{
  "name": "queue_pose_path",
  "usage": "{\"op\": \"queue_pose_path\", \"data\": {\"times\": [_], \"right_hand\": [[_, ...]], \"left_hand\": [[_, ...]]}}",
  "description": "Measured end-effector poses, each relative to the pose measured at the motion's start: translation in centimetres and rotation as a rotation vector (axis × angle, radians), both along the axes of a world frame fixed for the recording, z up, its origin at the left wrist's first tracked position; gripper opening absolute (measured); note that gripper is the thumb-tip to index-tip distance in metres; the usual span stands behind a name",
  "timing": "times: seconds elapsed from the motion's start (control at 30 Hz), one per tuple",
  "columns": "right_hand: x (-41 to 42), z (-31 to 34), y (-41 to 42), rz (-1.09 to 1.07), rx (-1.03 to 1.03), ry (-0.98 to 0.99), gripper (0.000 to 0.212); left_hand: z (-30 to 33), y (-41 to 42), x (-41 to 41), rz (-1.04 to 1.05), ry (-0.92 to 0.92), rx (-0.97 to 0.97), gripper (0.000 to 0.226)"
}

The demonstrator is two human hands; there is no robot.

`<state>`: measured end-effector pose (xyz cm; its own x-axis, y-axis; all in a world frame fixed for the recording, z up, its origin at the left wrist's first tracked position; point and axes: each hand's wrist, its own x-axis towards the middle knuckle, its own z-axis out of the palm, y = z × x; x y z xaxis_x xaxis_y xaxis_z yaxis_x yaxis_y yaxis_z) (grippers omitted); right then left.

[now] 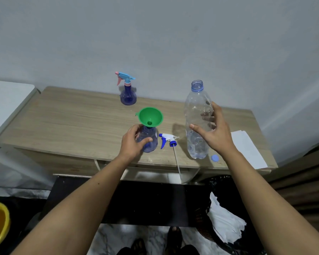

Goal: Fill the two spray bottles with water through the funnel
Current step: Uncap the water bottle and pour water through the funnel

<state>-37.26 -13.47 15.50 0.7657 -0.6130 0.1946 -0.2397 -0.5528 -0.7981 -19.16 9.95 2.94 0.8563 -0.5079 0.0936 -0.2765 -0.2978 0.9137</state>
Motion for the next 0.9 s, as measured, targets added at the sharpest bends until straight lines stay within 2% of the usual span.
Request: {"op": "queue_pose_path", "data": {"times": [0.37, 0.9], "right_hand": [[1.7, -1.8, -4.5, -0.147, 0.099, -0.070, 0.097], [2.5, -3.9, -7.2, -0.240, 0.239, -0.121, 0.101]], "left_hand": [[-0.3, 0.0, 0.1, 0.038, -0.011, 0.025, 0.045], [-0.2, 0.0, 0.0, 0.056, 0.040, 0.011, 0.051]]}}
